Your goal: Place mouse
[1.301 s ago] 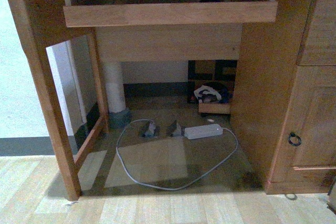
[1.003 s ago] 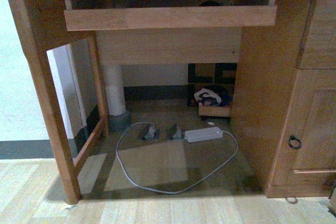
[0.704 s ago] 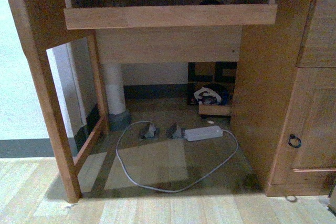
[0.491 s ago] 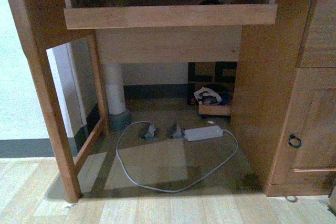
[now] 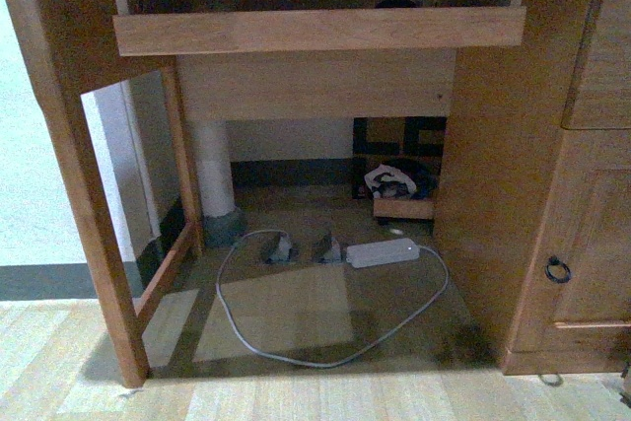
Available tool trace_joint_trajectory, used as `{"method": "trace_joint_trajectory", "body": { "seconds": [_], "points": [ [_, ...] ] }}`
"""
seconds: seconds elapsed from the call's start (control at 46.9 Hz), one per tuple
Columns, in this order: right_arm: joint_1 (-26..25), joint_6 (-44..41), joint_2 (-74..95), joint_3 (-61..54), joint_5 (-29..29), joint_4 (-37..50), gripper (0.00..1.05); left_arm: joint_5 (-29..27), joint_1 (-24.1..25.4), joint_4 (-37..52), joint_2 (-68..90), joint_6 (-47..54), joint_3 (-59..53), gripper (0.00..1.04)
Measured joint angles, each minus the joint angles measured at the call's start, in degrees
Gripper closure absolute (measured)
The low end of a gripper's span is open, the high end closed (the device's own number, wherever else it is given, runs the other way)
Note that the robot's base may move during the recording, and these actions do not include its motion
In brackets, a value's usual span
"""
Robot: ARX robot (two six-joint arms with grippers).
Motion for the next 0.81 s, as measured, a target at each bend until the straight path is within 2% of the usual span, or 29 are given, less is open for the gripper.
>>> {"method": "trace_joint_trajectory", "body": {
  "seconds": [0.811],
  "points": [
    [0.00, 0.00, 0.00, 0.00, -0.02, 0.13, 0.07, 0.04, 0.00, -0.04, 0.02, 0.02, 0.00, 0.07]
  ]
}}
